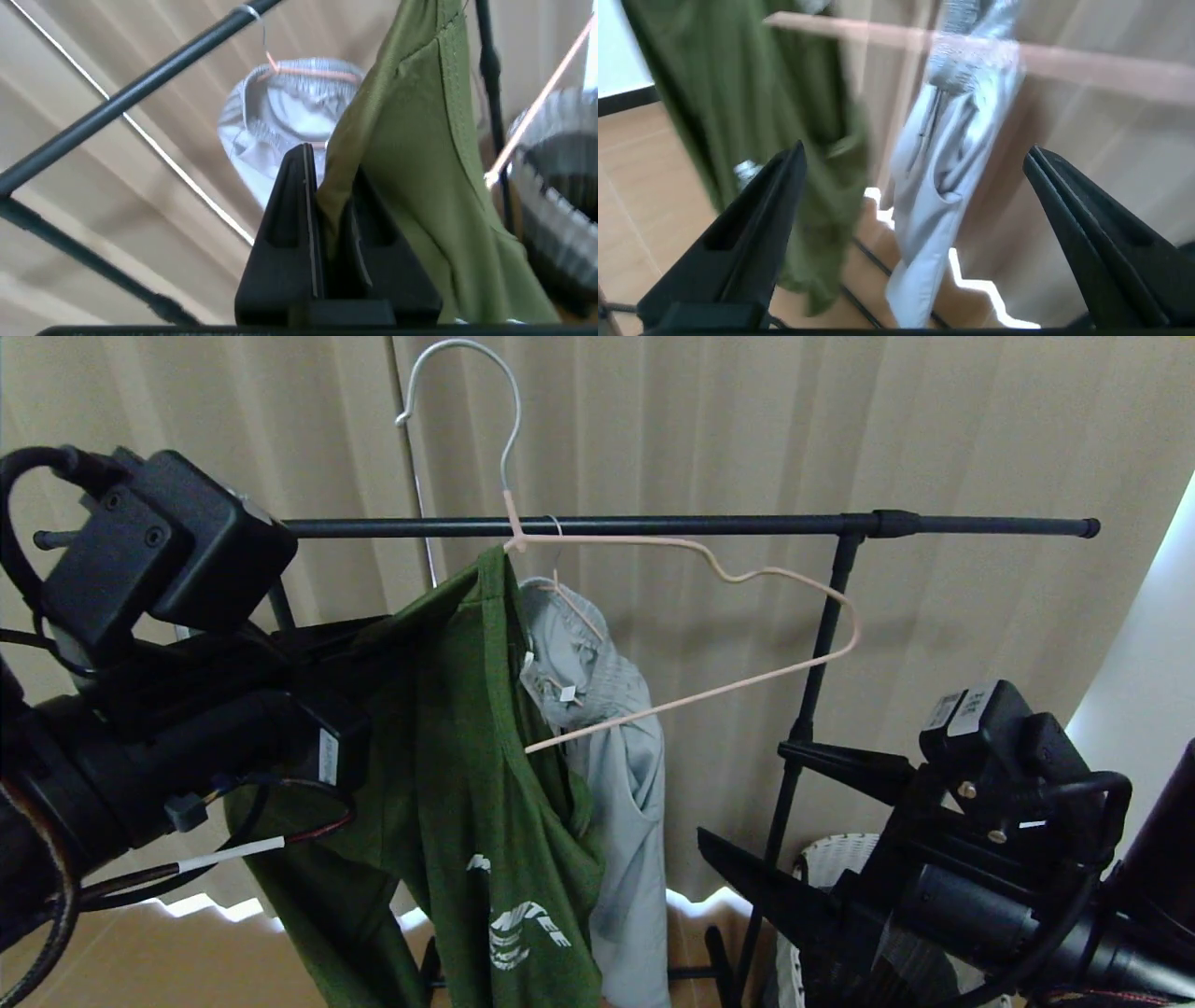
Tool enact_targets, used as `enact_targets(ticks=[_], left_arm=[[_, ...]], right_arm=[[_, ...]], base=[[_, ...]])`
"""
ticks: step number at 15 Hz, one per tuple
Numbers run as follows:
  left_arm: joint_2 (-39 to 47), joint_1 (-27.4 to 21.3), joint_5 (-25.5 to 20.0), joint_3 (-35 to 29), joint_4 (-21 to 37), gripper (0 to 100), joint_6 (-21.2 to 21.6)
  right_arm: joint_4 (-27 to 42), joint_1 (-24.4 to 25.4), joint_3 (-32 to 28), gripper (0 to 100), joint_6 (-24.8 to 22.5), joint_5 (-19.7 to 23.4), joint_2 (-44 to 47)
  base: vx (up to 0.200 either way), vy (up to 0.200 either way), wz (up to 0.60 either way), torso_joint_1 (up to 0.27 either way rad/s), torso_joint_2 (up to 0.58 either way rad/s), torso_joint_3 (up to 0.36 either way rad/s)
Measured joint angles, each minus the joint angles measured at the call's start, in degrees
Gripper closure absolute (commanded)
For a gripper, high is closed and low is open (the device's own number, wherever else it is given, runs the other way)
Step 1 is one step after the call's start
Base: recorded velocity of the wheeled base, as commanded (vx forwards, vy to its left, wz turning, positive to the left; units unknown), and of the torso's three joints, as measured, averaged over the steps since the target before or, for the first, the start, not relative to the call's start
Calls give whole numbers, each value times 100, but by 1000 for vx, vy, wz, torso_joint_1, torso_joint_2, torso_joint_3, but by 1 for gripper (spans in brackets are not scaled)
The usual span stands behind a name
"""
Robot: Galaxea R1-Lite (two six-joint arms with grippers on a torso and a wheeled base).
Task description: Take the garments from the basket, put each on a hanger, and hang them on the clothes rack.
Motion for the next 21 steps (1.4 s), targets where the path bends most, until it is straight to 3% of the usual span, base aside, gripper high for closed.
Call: enact_targets(ticks=[5, 10, 17, 21], left_arm=[[-2, -389, -22, -187, -17, 100, -217], [-26, -499, -32, -222, -17, 100, -228], [-48, -638, -29, -234, -204, 100, -466], [-102, -617, 2, -173, -208, 100, -458]], right_arm=[[-52, 13, -304, 0, 35, -15, 485], [-719, -5, -702, 0, 40, -59, 1298], [-719, 116, -571, 0, 30, -250, 1775], [-630, -55, -457, 0, 20, -1061, 1799]], base=[[0, 0, 0, 0, 0, 0], [0, 0, 0, 0, 0, 0], [0, 0, 0, 0, 0, 0], [0, 0, 0, 0, 0, 0]])
